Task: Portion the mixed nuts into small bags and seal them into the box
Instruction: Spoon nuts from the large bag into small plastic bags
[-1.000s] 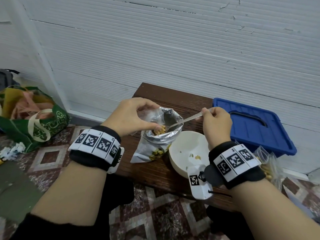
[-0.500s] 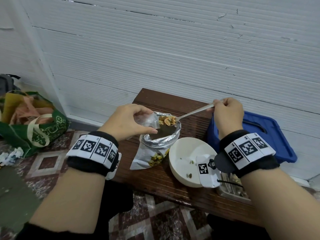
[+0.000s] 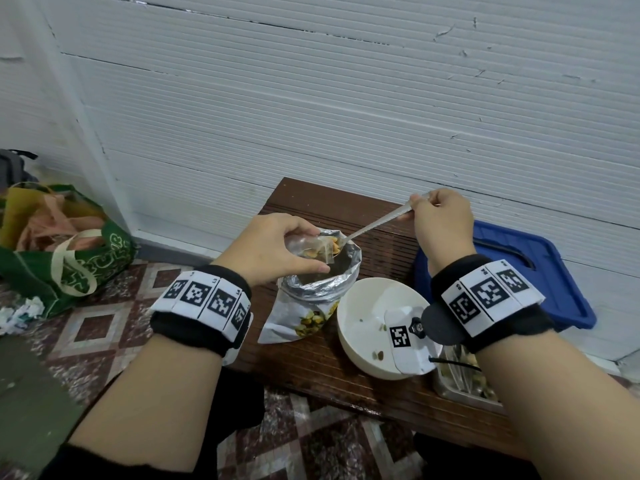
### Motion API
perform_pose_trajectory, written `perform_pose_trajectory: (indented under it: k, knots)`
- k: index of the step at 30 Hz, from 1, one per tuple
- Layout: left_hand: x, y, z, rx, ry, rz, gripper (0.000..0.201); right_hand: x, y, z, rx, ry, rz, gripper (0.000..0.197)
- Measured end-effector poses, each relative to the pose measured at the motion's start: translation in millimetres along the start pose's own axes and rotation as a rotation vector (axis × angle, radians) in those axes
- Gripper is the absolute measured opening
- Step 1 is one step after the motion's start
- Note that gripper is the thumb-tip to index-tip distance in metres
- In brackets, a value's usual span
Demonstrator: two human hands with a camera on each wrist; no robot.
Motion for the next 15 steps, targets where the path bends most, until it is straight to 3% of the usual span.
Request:
perform_pose_trajectory:
  k: [9, 15]
  knots:
    - [8.0, -0.3, -8.5, 0.074, 0.08, -0.05, 0.045, 9.8, 12.3, 7.8, -0.055, -0.117, 0.07, 0.018]
    - [7.1, 0.5, -9.1, 0.087, 0.194, -0.167, 0.029, 9.0, 25.8, 20.3, -0.286, -0.259, 0.141, 0.015]
Point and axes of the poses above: each hand's wrist, its own y-axis away from the middle knuckle, its own x-axis out of the palm, z = x × y, the point moved 1 cm from there along -y, towards the middle knuckle, and after that the axes turned 2 degrees about -x, right-handed, at the moved point
